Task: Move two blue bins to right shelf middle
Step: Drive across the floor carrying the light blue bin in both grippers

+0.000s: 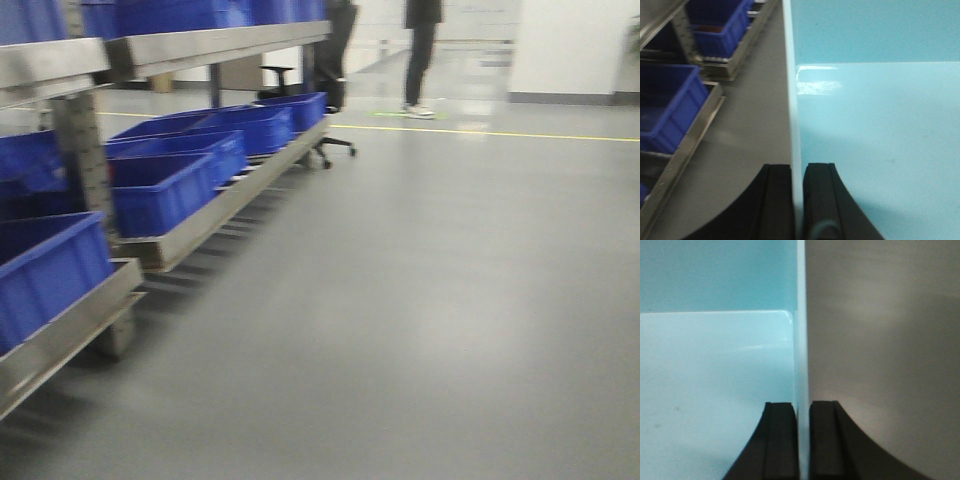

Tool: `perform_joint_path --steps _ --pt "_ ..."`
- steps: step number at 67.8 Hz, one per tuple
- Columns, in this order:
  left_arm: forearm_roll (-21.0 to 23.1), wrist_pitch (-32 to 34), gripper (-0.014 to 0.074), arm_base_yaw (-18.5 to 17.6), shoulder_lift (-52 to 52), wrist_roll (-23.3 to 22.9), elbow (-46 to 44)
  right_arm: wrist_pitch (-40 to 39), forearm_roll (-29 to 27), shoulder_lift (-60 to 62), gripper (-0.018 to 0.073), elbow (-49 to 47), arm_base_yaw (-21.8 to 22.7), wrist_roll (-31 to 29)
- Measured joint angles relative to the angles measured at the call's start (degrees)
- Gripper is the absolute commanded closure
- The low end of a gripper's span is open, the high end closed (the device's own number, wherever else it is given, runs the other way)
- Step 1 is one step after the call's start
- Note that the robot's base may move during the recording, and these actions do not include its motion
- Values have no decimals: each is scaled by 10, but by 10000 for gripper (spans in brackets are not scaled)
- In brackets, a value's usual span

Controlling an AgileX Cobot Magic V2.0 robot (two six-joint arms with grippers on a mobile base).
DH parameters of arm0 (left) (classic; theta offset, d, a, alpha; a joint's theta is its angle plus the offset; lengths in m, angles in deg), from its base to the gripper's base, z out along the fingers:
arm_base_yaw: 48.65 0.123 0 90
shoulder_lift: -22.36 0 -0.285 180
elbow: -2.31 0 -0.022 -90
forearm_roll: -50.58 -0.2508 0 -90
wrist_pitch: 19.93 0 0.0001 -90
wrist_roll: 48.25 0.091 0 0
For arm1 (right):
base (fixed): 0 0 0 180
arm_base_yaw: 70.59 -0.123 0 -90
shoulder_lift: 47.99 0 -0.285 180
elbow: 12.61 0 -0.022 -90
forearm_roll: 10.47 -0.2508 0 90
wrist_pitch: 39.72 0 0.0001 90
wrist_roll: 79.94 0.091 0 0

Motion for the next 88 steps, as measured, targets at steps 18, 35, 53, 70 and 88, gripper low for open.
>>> perform_joint_path --steps 18,35,53,70,88 --pt "0 0 707 0 0 0 0 0 0 0 721 0 0 0" --pt "0 0 707 0 0 0 0 1 0 0 721 0 0 0" --pt "0 0 707 0 0 0 0 2 0 0 721 0 0 0" --pt "0 0 707 0 0 0 0 2 0 0 721 0 0 0" --pt "1 0 707 0 0 0 0 2 0 1 721 0 0 0"
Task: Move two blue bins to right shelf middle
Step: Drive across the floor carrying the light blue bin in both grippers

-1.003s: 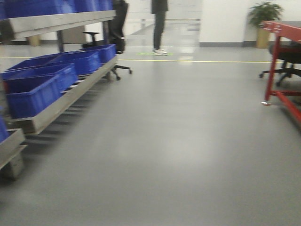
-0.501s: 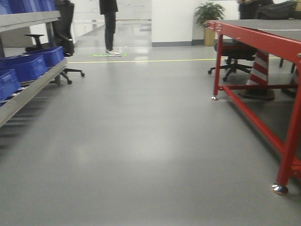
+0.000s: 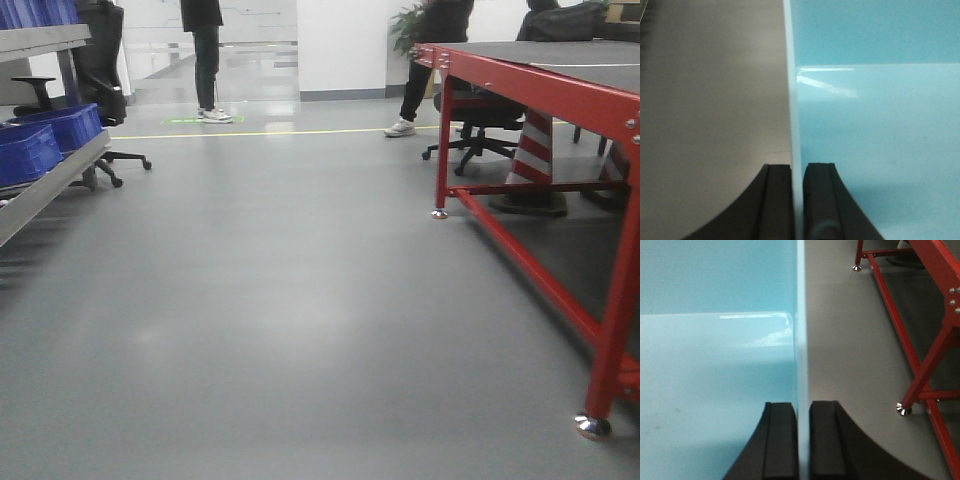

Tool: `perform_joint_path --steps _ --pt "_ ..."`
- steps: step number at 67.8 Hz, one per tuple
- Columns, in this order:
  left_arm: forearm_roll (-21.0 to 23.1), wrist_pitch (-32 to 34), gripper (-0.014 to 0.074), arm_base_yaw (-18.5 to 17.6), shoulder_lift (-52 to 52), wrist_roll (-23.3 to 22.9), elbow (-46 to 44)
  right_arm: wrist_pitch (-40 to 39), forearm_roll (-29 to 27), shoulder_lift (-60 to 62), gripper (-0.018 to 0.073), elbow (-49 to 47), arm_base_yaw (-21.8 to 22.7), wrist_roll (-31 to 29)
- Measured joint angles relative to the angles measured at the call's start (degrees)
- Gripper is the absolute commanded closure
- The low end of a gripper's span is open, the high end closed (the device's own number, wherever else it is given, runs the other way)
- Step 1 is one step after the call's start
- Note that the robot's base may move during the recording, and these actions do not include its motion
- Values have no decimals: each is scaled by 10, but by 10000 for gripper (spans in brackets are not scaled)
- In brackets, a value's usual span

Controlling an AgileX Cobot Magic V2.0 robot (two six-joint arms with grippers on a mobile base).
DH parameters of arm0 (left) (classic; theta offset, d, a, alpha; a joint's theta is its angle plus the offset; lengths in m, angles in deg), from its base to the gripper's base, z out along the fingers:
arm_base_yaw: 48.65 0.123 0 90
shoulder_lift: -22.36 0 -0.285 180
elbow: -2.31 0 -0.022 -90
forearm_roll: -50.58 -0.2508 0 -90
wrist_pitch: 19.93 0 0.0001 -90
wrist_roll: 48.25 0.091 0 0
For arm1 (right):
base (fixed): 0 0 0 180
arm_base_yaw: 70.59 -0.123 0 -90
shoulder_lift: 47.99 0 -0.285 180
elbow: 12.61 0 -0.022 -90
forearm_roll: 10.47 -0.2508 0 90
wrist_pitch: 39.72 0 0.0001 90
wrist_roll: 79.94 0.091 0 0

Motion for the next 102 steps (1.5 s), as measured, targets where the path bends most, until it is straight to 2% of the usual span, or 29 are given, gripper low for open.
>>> perform_joint_path --steps 90,102 --pt "-1 0 707 0 -13 0 0 1 2 0 721 0 0 0" --pt "-1 15 707 0 -15 0 0 1 8 0 721 0 0 0"
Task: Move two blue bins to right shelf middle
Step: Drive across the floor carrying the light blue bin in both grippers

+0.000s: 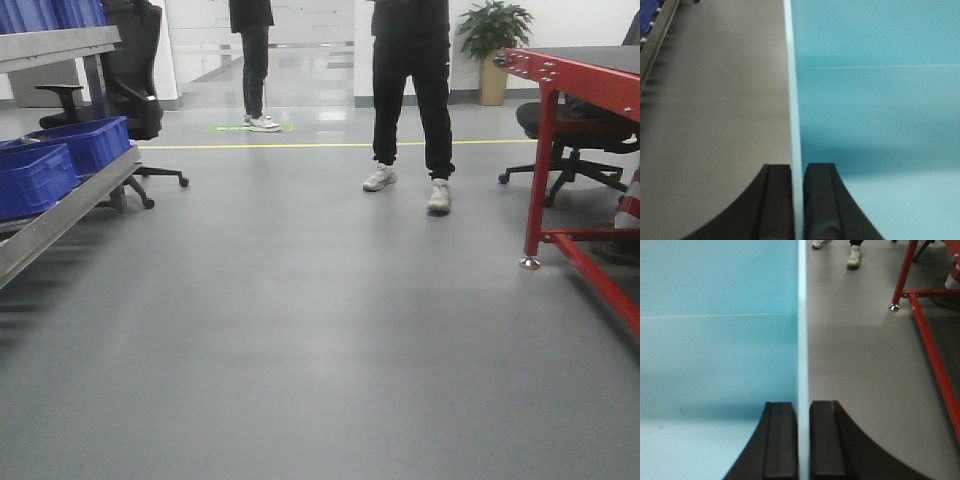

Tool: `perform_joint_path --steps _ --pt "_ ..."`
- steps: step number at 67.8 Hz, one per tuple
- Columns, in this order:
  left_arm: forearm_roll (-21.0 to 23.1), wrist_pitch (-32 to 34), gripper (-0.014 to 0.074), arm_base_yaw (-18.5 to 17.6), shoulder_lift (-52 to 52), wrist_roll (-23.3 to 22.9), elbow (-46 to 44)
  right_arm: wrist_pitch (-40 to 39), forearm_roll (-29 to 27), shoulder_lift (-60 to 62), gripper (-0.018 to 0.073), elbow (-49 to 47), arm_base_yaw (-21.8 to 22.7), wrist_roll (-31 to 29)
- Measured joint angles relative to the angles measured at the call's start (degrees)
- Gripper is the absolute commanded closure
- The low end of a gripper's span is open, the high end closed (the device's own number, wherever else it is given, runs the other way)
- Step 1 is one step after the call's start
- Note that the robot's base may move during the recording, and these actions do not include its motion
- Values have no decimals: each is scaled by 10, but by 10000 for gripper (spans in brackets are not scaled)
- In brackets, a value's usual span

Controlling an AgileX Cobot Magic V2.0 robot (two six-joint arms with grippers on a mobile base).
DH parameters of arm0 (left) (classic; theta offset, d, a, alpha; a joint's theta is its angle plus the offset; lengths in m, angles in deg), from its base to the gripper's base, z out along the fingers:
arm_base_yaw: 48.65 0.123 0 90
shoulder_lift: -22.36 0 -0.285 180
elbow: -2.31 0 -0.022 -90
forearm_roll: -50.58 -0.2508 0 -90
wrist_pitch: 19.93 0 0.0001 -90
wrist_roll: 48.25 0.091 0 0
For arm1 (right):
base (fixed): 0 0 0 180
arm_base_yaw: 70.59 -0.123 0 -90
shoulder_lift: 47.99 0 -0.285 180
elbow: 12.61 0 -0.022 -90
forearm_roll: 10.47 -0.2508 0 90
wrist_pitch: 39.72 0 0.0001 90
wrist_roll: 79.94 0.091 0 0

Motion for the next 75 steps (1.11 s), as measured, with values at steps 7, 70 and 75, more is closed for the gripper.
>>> perform_joint_path --steps 7,70,75 --pt "0 11 707 0 0 0 0 0 2 0 721 0 0 0" --pt "-5 20 707 0 -1 0 0 3 5 0 721 0 0 0" --pt "-5 20 707 0 -1 0 0 3 5 0 721 0 0 0"
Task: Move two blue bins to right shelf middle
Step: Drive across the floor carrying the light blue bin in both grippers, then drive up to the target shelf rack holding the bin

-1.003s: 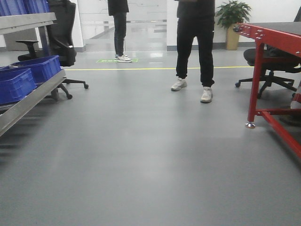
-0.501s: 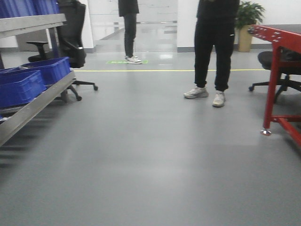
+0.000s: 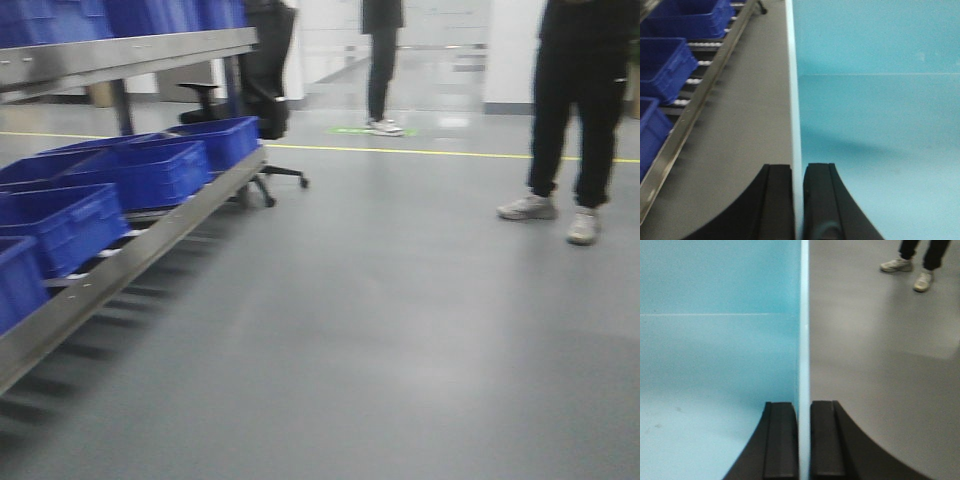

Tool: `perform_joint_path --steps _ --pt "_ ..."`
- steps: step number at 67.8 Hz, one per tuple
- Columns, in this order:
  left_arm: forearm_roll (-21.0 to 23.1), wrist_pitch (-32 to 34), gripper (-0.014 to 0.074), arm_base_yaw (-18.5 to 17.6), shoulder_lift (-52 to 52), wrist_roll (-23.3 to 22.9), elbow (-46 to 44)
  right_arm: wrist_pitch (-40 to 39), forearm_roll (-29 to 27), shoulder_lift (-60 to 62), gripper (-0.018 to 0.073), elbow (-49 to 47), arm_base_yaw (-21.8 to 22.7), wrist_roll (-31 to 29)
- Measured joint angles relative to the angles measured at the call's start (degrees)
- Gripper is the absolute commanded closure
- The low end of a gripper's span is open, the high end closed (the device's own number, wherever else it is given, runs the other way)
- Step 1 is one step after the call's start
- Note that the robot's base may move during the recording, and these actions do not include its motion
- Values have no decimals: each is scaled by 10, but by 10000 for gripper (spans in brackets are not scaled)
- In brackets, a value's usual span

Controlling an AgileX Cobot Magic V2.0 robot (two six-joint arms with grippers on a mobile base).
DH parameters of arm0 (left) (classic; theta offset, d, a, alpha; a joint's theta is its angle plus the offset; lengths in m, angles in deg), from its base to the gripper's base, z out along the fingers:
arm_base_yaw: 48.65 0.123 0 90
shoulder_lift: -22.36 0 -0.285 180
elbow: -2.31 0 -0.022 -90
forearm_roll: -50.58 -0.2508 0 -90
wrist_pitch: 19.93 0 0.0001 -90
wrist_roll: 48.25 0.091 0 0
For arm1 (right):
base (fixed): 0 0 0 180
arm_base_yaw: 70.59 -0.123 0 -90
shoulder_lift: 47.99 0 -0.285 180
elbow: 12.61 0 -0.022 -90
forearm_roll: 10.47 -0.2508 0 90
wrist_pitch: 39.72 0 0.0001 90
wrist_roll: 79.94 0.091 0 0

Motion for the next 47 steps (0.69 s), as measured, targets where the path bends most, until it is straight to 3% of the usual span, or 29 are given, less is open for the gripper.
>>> perform_joint_path --steps 47 --pt "-1 0 707 0 0 0 0 0 0 0 721 0 0 0"
